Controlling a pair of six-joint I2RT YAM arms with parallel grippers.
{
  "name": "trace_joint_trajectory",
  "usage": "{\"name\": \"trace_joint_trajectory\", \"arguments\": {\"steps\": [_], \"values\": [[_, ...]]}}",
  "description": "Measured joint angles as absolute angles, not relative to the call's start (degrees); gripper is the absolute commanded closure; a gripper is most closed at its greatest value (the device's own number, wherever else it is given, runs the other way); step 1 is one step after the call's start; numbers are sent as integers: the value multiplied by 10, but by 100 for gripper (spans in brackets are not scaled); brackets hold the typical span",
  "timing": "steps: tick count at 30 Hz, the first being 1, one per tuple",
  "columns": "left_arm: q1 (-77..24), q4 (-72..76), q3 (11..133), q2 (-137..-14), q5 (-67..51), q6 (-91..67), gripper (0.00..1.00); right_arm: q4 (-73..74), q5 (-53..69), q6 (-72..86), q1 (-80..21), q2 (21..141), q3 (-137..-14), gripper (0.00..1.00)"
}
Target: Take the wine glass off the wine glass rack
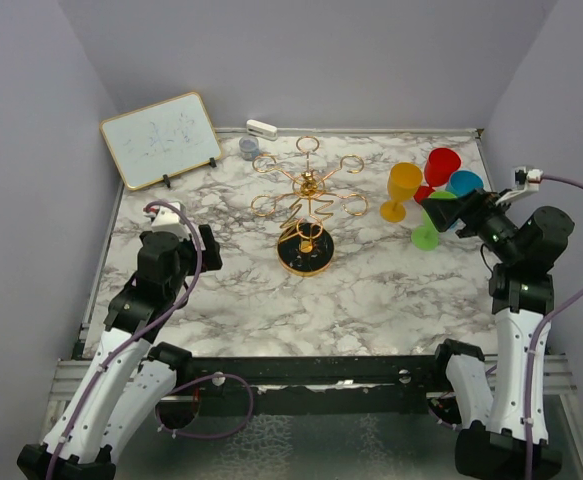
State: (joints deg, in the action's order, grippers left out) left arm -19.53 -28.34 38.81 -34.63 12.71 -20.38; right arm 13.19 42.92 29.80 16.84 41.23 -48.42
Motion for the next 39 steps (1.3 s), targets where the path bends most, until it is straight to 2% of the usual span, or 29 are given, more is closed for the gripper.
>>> {"name": "trace_joint_trajectory", "arguments": {"steps": [17,39], "values": [[-195,-279,384,-335,136,-203,4,106,452,319,168,380,-426,8],[-195,-279,384,-330,136,-198,4,108,451,317,168,378,-425,8]]}}
